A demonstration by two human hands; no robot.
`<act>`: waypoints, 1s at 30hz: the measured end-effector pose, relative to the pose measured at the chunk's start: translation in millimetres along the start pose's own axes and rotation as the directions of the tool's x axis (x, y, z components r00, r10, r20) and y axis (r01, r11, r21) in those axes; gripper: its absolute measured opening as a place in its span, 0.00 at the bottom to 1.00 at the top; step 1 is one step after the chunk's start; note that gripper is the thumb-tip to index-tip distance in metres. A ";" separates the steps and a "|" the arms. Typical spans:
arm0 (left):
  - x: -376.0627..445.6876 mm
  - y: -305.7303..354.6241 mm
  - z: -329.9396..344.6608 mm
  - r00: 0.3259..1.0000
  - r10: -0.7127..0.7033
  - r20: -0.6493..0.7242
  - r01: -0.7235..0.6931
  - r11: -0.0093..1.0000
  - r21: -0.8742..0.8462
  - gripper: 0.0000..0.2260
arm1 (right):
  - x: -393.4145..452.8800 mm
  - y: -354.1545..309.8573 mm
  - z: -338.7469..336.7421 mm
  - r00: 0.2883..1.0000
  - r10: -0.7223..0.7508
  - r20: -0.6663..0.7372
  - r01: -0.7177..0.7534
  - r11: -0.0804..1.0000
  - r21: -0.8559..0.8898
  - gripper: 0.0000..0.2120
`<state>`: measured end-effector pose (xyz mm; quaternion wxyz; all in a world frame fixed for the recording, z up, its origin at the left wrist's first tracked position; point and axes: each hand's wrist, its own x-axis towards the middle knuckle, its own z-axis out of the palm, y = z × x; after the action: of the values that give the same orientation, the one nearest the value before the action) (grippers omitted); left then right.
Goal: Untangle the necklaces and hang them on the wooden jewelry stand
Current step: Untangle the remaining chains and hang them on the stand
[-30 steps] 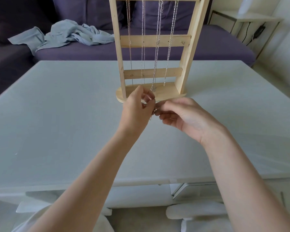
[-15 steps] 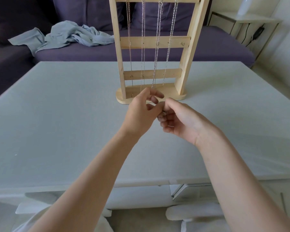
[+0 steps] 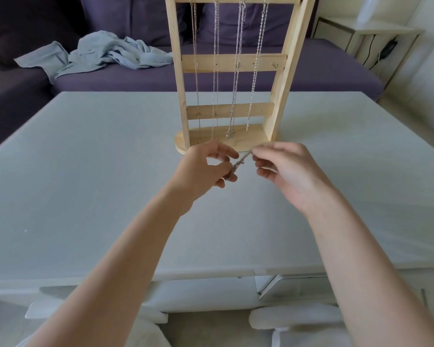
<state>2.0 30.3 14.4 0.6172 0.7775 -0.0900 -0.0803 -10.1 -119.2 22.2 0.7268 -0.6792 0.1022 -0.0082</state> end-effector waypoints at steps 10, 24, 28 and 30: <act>0.3 6.2 -3.6 0.995 0.017 0.098 -0.016 1.000 -0.008 0.04 | -3.1 -5.3 0.2 0.991 -0.083 0.103 0.079 0.996 0.047 0.09; 5.6 5.8 -6.4 0.982 -0.113 0.148 0.181 0.761 -0.623 0.04 | -2.6 -4.2 -2.7 0.980 -0.018 0.197 0.015 1.000 0.018 0.06; 5.1 7.1 -5.2 0.985 -0.110 0.136 0.173 0.725 -0.667 0.05 | -4.1 -1.8 -4.2 0.960 0.010 0.279 -0.003 1.000 -0.027 0.03; 4.7 8.0 -6.2 0.983 -0.107 0.149 0.180 0.721 -0.669 0.03 | -3.2 -0.7 -5.3 0.971 0.017 0.237 -0.004 0.999 -0.054 0.04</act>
<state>7.7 33.2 23.5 0.8450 0.4978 -0.0248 -0.1939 -14.0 -124.0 23.0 0.7156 -0.6937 0.0182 0.0796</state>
